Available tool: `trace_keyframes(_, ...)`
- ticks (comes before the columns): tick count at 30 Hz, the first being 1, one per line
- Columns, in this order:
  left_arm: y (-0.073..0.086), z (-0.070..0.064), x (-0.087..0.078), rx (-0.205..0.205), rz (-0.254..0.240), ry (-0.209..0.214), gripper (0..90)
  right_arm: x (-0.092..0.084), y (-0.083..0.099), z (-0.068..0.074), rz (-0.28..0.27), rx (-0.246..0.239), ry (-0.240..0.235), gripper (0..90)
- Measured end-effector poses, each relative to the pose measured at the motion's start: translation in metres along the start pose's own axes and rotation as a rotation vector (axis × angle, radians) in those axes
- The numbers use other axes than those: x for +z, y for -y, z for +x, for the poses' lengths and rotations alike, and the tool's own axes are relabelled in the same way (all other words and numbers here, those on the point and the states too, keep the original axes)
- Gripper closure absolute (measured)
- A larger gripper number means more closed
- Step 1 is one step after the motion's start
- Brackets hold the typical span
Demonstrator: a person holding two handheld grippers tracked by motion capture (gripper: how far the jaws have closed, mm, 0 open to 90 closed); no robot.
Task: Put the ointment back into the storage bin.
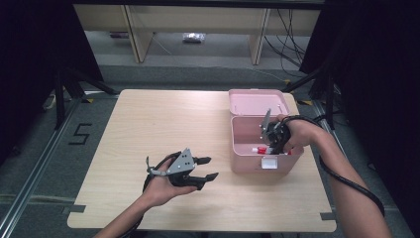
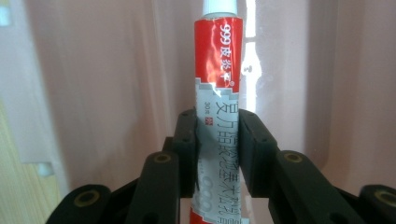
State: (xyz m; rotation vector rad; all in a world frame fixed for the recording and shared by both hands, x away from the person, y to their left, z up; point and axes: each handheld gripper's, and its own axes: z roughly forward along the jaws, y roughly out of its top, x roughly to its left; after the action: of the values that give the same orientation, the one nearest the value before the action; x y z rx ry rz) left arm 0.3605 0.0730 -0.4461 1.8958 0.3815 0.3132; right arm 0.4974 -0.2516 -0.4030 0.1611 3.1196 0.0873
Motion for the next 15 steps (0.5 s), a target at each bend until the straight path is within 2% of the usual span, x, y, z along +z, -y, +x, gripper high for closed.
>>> trace_keyframes(11,0.0002,-0.0004,0.0006,0.000,-0.002,0.004,43.8,0.0045,0.0027,-0.0018,0.000,0.013,-0.012,71.7)
trace_keyframes(13,-0.0004,-0.0002,0.0001,0.002,-0.001,0.001,43.8,0.0041,0.0030,-0.0002,0.016,0.042,-0.012,71.7)
trace_keyframes(14,-0.0005,-0.0002,0.0001,0.002,-0.001,0.001,43.8,0.0030,0.0030,0.0021,0.034,0.077,-0.011,71.7)
trace_keyframes(15,-0.0006,-0.0003,0.0001,0.002,0.000,0.001,43.8,0.0031,0.0029,0.0018,0.031,0.080,-0.017,71.7)
